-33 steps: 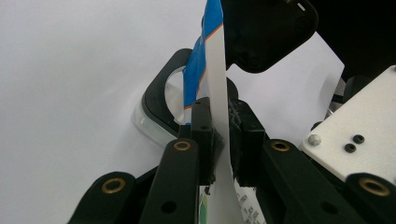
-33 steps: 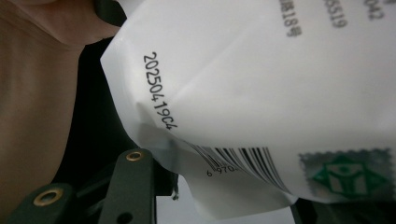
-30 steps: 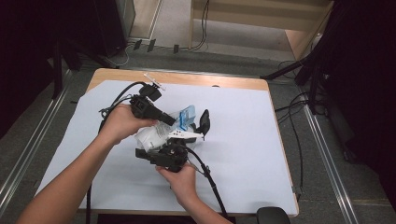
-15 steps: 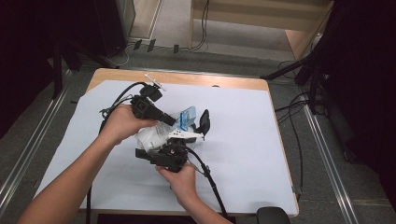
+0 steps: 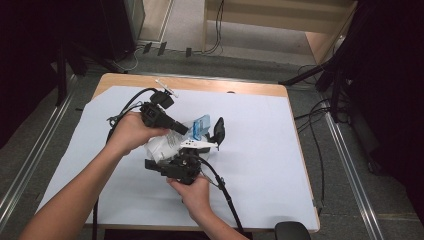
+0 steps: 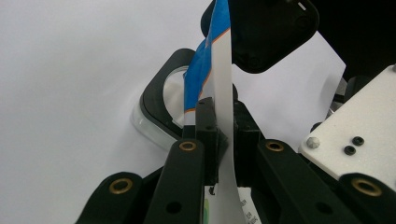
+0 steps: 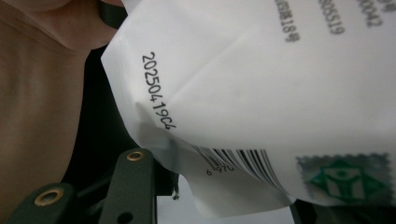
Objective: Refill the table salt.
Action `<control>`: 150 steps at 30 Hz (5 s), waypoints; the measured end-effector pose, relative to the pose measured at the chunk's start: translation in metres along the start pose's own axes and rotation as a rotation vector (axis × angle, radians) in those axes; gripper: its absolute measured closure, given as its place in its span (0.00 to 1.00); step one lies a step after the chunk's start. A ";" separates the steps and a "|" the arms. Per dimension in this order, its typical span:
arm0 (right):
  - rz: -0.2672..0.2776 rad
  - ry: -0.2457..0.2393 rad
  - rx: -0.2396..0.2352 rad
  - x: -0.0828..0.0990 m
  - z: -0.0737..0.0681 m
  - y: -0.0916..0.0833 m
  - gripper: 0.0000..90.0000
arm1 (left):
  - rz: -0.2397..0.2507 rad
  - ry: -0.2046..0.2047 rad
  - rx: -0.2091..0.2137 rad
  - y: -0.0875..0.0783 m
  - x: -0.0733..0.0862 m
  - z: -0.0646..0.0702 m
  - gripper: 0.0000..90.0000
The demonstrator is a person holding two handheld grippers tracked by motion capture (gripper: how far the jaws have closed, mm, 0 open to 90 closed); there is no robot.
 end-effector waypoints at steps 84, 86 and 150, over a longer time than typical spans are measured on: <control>-0.006 0.002 -0.030 -0.005 0.001 -0.003 0.67 | 0.018 -0.009 0.004 0.003 -0.004 0.002 0.92; -0.005 0.007 -0.031 -0.005 0.002 -0.003 0.68 | 0.018 -0.008 0.002 0.003 -0.004 0.001 0.92; -0.032 0.008 -0.046 -0.006 0.001 0.001 0.66 | 0.031 -0.013 -0.015 -0.001 -0.002 0.000 0.91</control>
Point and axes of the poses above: each handheld gripper's, and its own axes: y roughly forward along the jaws, x roughly out of its underside, z roughly to its right, the point moved 3 cm from there along y, roughly forward along the jaws, and after that the axes turned 15 degrees about z, right-handed, at the moved point
